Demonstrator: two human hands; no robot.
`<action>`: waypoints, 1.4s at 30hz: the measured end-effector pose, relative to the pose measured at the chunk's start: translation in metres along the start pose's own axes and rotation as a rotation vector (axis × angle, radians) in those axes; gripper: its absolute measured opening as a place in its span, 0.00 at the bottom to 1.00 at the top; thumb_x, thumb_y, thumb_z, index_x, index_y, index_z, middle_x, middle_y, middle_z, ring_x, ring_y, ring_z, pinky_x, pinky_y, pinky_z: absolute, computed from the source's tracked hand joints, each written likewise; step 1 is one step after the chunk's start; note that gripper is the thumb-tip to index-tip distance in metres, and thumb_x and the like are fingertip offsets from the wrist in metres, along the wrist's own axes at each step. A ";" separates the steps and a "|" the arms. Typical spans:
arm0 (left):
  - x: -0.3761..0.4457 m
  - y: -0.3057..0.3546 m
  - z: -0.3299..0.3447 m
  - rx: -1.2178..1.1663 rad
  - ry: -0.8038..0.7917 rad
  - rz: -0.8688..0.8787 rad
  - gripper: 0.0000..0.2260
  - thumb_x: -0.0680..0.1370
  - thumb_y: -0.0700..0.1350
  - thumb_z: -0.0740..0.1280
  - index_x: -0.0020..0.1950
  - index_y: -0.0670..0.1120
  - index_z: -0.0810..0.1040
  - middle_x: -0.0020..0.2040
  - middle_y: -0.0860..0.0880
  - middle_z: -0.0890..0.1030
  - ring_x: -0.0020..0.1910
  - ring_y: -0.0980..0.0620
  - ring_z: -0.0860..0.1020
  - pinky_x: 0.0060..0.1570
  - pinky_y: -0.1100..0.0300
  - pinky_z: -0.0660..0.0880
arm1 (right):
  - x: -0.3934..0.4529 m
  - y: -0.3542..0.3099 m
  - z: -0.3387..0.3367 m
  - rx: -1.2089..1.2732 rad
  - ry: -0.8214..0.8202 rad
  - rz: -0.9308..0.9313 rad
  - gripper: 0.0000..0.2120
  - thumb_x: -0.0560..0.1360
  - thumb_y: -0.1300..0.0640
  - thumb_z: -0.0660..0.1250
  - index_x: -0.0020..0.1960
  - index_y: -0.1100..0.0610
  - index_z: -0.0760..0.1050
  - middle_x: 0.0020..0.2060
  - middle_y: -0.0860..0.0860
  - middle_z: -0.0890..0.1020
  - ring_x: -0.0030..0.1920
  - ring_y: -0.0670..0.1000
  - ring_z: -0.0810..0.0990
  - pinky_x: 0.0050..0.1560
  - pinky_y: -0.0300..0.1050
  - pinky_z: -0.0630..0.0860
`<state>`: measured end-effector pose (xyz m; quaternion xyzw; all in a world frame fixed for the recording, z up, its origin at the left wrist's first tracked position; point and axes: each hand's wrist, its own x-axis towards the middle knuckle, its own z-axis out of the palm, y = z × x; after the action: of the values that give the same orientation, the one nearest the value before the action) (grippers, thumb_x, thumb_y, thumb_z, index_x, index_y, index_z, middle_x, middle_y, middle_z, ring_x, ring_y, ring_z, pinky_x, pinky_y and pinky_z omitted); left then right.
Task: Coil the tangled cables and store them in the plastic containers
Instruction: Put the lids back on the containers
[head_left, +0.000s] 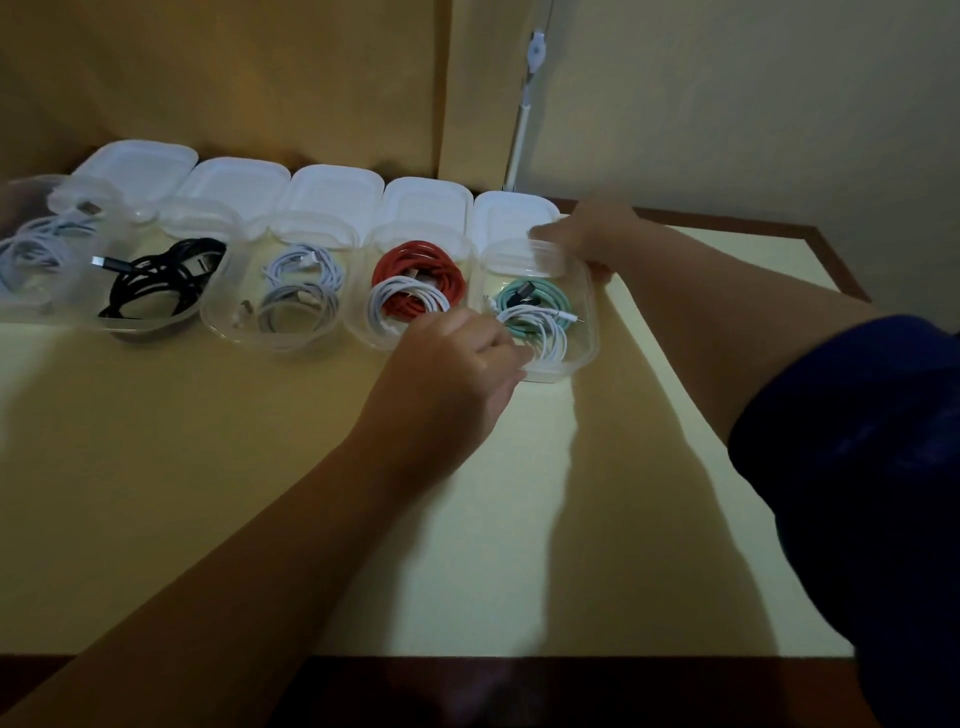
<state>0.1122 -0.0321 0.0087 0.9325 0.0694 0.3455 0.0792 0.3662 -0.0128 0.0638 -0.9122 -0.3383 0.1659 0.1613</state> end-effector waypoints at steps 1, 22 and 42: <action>0.000 0.000 0.000 -0.002 -0.002 0.000 0.06 0.77 0.41 0.71 0.51 0.41 0.85 0.44 0.45 0.83 0.41 0.40 0.78 0.39 0.44 0.75 | 0.001 -0.001 -0.002 -0.038 -0.021 -0.009 0.19 0.78 0.46 0.71 0.38 0.59 0.74 0.31 0.56 0.78 0.29 0.54 0.77 0.30 0.46 0.74; 0.016 0.023 -0.023 0.042 0.258 -0.269 0.10 0.78 0.47 0.69 0.53 0.41 0.81 0.49 0.45 0.80 0.49 0.41 0.76 0.48 0.47 0.72 | -0.096 0.015 -0.027 0.034 0.235 -0.230 0.09 0.80 0.60 0.60 0.43 0.61 0.74 0.39 0.57 0.77 0.42 0.59 0.75 0.35 0.46 0.65; 0.004 0.011 -0.004 0.189 -0.002 -0.394 0.15 0.81 0.51 0.61 0.57 0.49 0.86 0.61 0.52 0.84 0.69 0.42 0.74 0.70 0.41 0.61 | -0.129 0.035 0.016 -0.278 0.245 -0.117 0.21 0.82 0.52 0.54 0.74 0.52 0.66 0.44 0.53 0.79 0.43 0.59 0.75 0.44 0.49 0.68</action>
<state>0.1132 -0.0415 0.0165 0.9045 0.2825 0.3141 0.0577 0.2868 -0.1220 0.0600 -0.9177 -0.3884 -0.0044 0.0828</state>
